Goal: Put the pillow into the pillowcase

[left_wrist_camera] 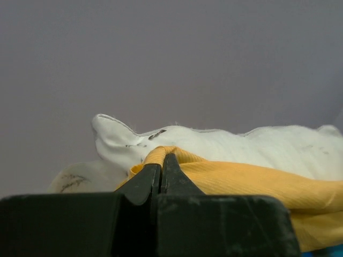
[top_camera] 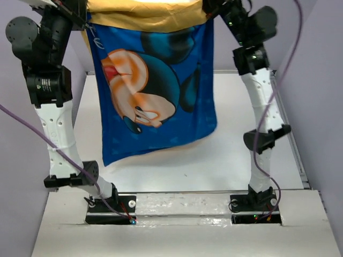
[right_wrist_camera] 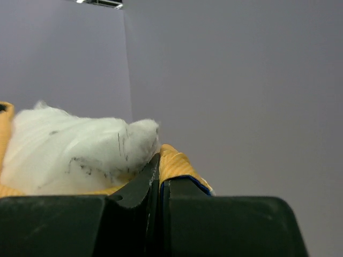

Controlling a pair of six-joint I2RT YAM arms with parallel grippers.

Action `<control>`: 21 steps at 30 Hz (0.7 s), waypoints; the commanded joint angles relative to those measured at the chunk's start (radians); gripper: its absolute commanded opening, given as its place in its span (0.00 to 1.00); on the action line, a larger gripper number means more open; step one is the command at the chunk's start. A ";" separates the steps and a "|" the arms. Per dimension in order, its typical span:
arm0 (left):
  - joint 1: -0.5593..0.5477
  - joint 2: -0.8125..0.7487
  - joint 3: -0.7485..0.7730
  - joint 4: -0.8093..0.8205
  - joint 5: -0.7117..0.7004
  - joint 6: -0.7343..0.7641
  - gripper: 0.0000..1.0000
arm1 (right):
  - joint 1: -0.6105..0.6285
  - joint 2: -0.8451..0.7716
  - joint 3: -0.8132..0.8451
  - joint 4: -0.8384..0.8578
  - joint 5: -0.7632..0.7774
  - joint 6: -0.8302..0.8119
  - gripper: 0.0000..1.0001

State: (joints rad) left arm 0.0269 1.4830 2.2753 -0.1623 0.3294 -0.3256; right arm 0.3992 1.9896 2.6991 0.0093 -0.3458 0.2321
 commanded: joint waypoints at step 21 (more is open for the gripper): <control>-0.201 -1.078 -1.696 0.808 0.157 -0.481 0.45 | -0.327 0.136 -0.806 0.599 -0.806 0.598 0.00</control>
State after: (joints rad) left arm -0.0692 0.5415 0.8207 0.4206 0.5327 -0.6815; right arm 0.1646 2.0731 2.0148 0.5301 -1.0145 0.7654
